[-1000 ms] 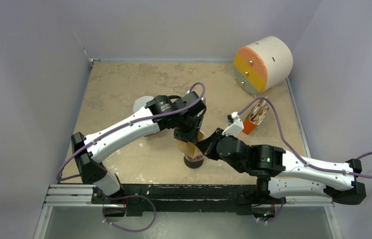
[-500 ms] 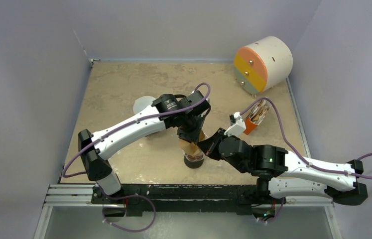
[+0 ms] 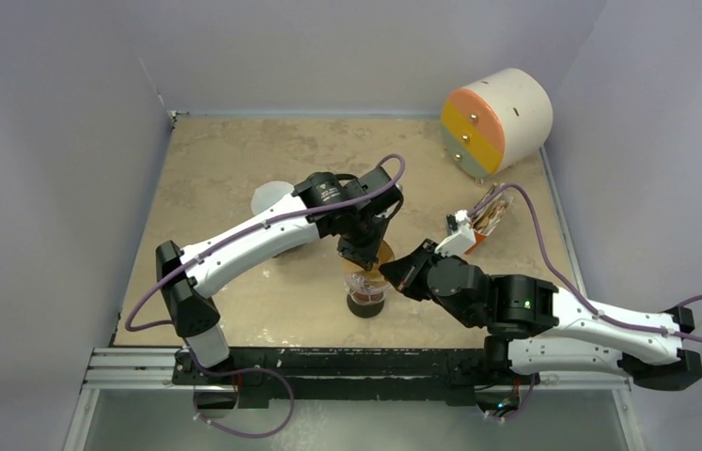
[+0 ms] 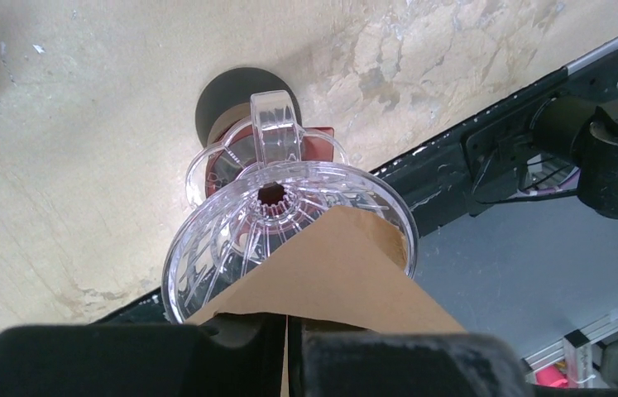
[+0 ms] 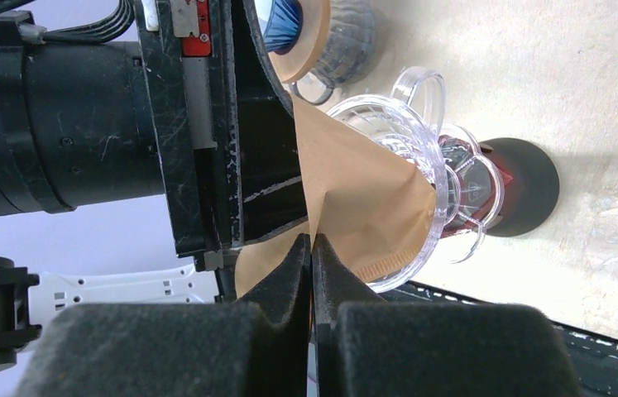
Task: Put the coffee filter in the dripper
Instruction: Place the coffee filter in the coffee dripper, then reset both arms
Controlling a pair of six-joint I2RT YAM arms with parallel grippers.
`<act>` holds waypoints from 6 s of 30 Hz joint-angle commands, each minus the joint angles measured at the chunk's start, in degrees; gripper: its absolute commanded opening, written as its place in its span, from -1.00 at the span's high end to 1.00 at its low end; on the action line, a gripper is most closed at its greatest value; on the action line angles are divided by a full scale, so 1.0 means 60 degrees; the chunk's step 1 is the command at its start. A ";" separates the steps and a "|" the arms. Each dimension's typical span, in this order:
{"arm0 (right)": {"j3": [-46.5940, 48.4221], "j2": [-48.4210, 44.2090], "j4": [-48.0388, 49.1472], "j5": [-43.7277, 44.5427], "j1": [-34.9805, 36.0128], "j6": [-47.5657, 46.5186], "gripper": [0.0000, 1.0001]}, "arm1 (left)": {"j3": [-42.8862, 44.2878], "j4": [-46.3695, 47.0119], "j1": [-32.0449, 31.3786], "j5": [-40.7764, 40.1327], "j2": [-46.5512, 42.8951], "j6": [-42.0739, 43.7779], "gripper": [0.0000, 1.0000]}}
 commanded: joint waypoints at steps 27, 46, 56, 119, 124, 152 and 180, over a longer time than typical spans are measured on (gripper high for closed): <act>-0.0557 -0.0085 0.1132 0.0533 0.0044 0.0277 1.00 | 0.1632 -0.1070 -0.0073 0.0206 0.0180 0.0704 0.98; -0.1919 -0.0727 0.2320 0.0301 0.0044 0.0910 1.00 | 0.0059 -0.0145 -0.0160 0.0117 0.0073 0.0271 0.86; -0.2020 -0.1115 0.2316 0.0336 0.0044 0.0848 1.00 | -0.0299 -0.0102 -0.0297 0.0072 0.0283 0.0291 0.87; -0.1274 -0.3157 -0.0594 0.1213 0.0044 0.0410 0.17 | -0.0325 0.0045 -0.0365 0.0514 0.0316 0.0469 0.00; -0.1274 -0.3522 -0.1073 0.1422 0.0044 0.0503 0.17 | -0.0116 -0.0095 -0.0365 0.0434 0.0329 0.0505 0.26; -0.0564 -0.2976 -0.1729 0.1705 0.0044 -0.1622 0.22 | 0.1538 -0.0777 -0.0365 -0.0111 -0.0333 0.1271 1.00; 0.1424 -0.0478 -0.1834 0.2581 0.0015 -0.8739 -0.19 | -0.1982 0.2890 0.0089 -0.3762 -0.5498 0.4315 0.31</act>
